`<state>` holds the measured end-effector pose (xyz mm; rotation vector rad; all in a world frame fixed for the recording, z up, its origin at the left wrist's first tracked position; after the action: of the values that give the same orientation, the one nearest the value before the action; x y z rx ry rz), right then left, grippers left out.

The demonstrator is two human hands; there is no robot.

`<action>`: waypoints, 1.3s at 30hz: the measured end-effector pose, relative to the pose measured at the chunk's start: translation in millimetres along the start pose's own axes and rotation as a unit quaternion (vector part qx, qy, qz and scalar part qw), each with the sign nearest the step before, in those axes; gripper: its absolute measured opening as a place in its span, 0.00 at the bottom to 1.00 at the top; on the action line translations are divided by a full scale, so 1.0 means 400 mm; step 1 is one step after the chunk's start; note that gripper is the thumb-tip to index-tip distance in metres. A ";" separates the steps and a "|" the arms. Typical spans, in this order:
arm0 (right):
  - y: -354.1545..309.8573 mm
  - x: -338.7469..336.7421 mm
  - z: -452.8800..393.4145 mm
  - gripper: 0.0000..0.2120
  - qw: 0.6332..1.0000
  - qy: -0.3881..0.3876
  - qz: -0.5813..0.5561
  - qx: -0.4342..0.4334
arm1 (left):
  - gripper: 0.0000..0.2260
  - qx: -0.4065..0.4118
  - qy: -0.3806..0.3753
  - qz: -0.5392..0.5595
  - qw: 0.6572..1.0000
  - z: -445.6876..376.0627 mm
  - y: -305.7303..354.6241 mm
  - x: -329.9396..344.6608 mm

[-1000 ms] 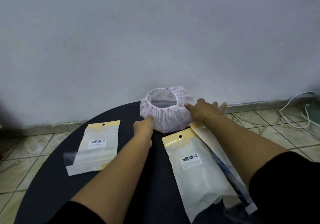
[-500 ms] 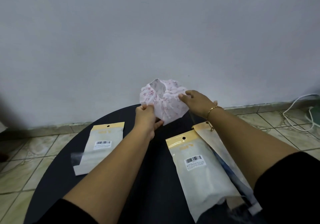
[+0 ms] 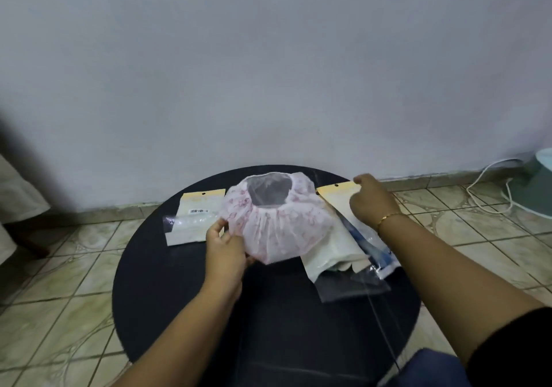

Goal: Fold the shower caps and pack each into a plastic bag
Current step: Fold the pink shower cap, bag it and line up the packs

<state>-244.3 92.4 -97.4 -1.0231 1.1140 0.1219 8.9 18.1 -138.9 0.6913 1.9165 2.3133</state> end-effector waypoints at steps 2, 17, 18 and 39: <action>0.038 0.026 0.037 0.33 0.984 -0.046 0.156 0.068 | 0.16 -0.004 0.008 -0.002 1.000 0.039 -0.038 -0.026; 0.138 0.126 -0.019 0.60 0.968 -0.183 0.145 0.094 | 0.22 -0.039 0.102 -0.097 0.989 0.056 -0.134 -0.096; 0.135 0.130 -0.037 0.59 0.967 -0.185 0.150 0.090 | 0.22 -0.042 0.098 -0.111 0.988 0.048 -0.135 -0.093; -0.005 0.119 -0.177 0.31 0.937 -0.007 0.333 -0.108 | 0.14 -0.137 0.002 -0.183 0.974 0.003 -0.068 -0.160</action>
<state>-268.6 21.1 -137.6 -0.7931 1.4200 0.8103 60.4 4.8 -183.7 0.2764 1.5233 2.2710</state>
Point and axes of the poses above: each hand's wrist, its own z-axis away from the middle knuckle, its own x-axis out of the palm, y = z × x, the point moved 4 cm from there along -z, towards the middle knuckle, and after that the axes turned 10 degrees about -y, right-handed, at the moved point
